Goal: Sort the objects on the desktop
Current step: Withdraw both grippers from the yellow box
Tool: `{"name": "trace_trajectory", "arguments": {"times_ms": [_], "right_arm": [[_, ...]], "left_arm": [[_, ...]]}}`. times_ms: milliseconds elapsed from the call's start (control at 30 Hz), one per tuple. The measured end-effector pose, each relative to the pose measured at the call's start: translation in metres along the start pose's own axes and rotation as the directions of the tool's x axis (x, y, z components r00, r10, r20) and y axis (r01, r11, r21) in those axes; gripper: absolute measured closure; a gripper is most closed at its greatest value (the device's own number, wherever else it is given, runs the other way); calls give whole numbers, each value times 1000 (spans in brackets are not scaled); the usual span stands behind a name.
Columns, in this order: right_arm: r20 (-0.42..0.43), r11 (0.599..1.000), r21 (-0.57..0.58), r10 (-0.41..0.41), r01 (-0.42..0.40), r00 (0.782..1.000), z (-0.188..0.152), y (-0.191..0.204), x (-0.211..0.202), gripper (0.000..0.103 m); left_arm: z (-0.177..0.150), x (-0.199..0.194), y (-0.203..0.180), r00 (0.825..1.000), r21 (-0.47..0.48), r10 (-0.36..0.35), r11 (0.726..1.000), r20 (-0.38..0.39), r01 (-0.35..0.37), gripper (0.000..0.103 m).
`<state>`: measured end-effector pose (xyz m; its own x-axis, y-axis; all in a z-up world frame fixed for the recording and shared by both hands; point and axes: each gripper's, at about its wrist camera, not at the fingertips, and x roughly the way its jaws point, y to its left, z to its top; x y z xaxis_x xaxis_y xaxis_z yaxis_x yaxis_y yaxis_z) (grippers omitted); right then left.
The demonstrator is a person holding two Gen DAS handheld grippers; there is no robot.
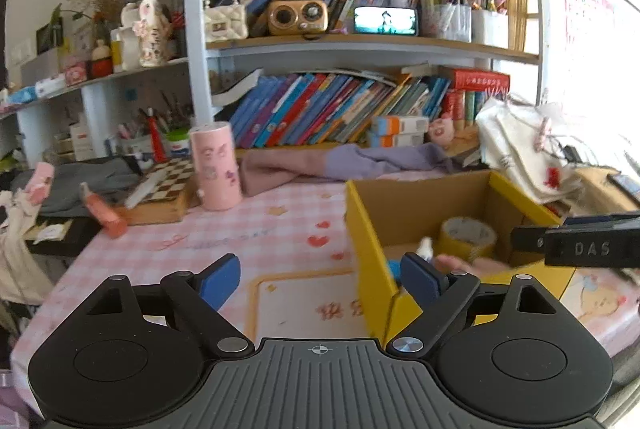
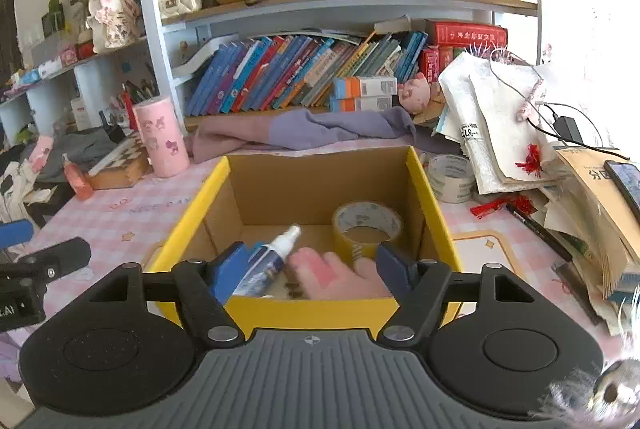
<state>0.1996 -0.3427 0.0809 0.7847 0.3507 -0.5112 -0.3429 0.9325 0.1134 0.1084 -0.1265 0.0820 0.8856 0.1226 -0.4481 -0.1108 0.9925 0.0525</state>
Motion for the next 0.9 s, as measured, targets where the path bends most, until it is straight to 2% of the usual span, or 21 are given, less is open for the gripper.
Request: {"name": "trace_trajectory", "arguments": {"times_ms": [167,233,567,733,900], "right_arm": [[0,1000,16,-21,21,1000,-15,23,-11,33],[1,999,23,-36,36,999,-24,32,-18,26],[-57,997,-45,-69,67,996,-65,74,-41,21],[-79,996,-35,-87,85,993,-79,84,-53,20],[-117,996,-16,-89,87,989,-93,93,-62,20]], "left_arm": [[-15,-12,14,1000,18,4,1000,-21,-4,10],[-20,-17,19,1000,17,20,1000,-22,-20,8],[-48,-40,44,999,21,11,1000,-47,-10,6],[-66,-53,53,999,-35,-17,999,-48,15,6],[-77,-64,54,996,-10,-54,999,-78,53,4]]}}
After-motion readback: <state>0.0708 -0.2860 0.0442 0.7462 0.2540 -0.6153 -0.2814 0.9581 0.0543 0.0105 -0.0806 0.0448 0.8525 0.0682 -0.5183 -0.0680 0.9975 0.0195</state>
